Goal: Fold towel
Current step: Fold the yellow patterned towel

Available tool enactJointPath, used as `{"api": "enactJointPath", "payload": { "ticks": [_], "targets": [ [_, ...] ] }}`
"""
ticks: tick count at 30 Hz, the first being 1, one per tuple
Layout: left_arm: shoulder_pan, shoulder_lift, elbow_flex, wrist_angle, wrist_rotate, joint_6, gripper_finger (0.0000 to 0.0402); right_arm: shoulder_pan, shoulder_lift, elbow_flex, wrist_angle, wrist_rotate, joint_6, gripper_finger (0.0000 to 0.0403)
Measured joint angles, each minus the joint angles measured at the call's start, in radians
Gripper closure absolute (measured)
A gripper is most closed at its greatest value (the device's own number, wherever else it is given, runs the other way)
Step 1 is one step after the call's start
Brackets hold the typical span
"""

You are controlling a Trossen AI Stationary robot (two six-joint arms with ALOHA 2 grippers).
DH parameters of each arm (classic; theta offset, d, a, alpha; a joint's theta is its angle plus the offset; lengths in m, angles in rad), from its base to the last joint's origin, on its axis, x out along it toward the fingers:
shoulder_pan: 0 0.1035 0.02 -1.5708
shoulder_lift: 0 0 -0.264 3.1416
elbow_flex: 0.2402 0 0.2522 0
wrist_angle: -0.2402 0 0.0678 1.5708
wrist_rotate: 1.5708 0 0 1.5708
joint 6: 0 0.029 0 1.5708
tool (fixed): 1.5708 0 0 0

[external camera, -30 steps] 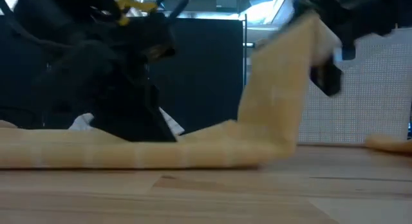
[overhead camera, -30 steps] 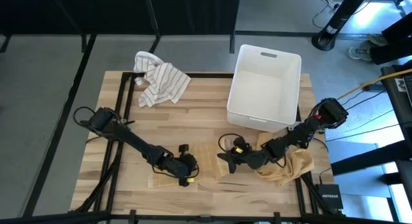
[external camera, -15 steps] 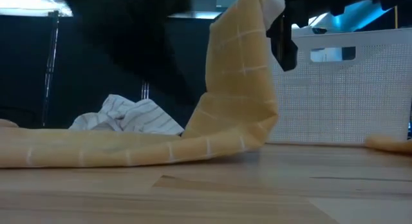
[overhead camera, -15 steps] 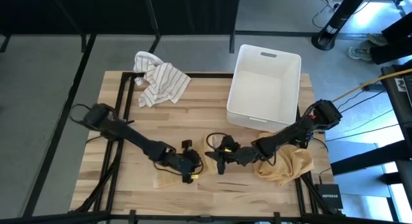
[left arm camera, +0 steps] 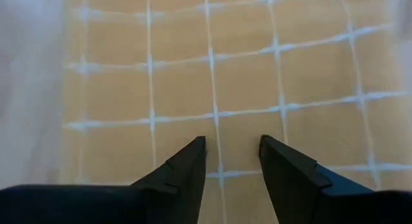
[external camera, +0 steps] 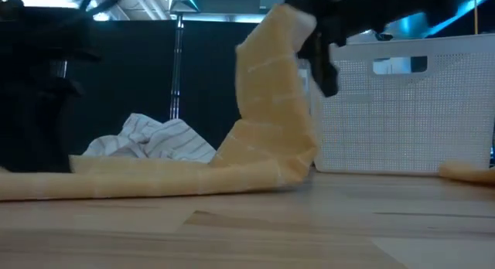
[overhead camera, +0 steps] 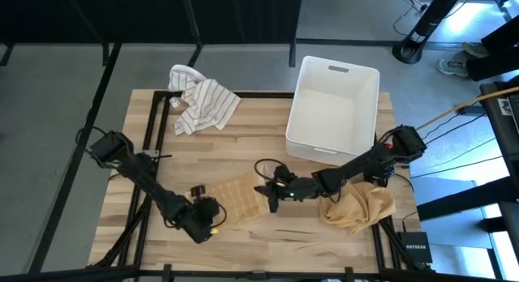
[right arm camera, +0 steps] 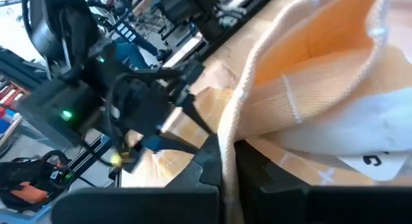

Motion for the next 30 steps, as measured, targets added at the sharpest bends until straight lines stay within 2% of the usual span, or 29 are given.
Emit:
{"api": "enactJointPath", "payload": {
  "ticks": [5, 8, 15, 18, 21, 25, 30],
  "targets": [
    [0.017, 0.044, -0.052, 0.171, -0.052, -0.061, 0.0263, -0.035, 0.135, 0.130, -0.007, -0.106, 0.001, 0.0386],
    [0.024, 0.044, -0.054, 0.183, -0.048, -0.033, 0.0263, -0.056, 0.212, 0.221, -0.008, -0.155, -0.017, 0.0386],
    [0.031, 0.041, -0.041, 0.174, -0.045, -0.030, 0.0263, -0.061, 0.336, 0.392, -0.066, -0.231, -0.025, 0.0386],
    [0.027, 0.022, -0.009, 0.140, -0.030, 0.023, 0.0263, -0.060, 0.349, 0.407, -0.094, -0.238, -0.025, 0.0386],
    [-0.002, -0.036, 0.033, 0.026, -0.011, 0.024, 0.0263, -0.061, 0.350, 0.408, -0.102, -0.226, -0.025, 0.0386],
    [-0.079, -0.123, 0.055, -0.121, 0.022, -0.131, 0.0263, -0.061, 0.350, 0.409, -0.104, -0.219, -0.022, 0.0386],
    [-0.186, -0.129, 0.028, -0.202, 0.041, -0.376, 0.0263, -0.061, 0.350, 0.409, -0.105, -0.216, -0.017, 0.0386]
  ]
}}
